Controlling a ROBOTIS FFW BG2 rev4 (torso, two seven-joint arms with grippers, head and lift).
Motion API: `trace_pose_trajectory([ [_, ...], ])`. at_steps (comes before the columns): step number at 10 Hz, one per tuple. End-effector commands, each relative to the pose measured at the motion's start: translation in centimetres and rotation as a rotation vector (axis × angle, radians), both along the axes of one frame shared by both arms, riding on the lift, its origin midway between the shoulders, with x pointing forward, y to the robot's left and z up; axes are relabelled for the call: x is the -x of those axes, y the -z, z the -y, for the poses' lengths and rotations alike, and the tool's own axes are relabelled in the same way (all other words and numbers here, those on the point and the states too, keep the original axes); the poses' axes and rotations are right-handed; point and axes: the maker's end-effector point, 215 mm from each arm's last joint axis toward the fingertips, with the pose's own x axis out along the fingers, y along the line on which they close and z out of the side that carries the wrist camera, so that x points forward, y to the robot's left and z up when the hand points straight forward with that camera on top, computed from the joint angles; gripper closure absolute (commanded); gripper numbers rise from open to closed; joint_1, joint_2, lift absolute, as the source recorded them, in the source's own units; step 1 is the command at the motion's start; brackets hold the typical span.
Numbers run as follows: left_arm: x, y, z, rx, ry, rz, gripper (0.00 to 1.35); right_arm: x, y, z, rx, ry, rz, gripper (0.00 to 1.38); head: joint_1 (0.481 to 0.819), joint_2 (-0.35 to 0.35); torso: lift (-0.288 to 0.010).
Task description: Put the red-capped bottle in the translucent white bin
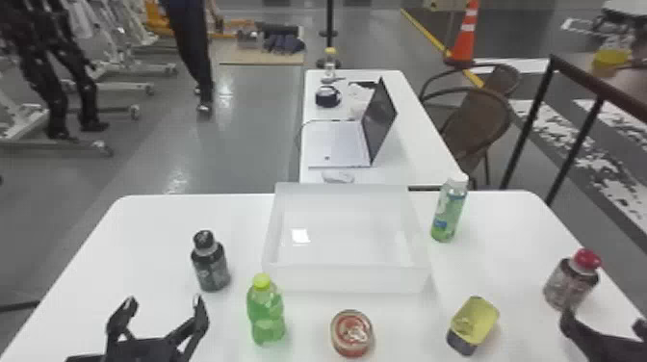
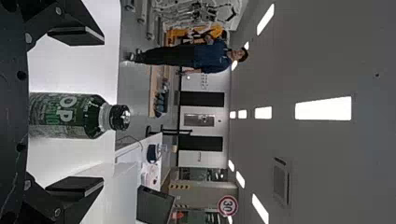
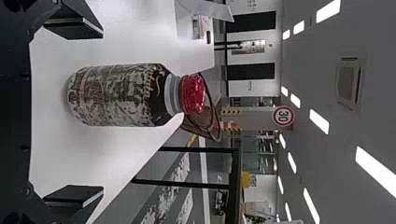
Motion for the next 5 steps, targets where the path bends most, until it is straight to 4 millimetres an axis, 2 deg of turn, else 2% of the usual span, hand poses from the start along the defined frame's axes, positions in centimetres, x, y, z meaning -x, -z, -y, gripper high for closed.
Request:
trace_pose_trajectory([
  [1, 0.0, 0.0, -0.1, 0.002, -0.003, 0.001, 0.23, -1.0, -0.9, 0.2, 0.039, -0.007, 0.01, 0.07, 0.549, 0.0, -0.1],
  [3, 0.1, 0.1, 0.0, 0.004, -0.002, 0.001, 0.23, -2.6, -2.2, 0.0, 0.069, -0.015, 0.022, 0.03, 0.549, 0.0, -0.1],
  [5, 0.0, 0.2, 0.1, 0.008, 0.003, 0.0, 0.23, -3.7, -2.7, 0.6, 0.08, -0.038, 0.042, 0.03, 0.549, 0.0, -0.1],
])
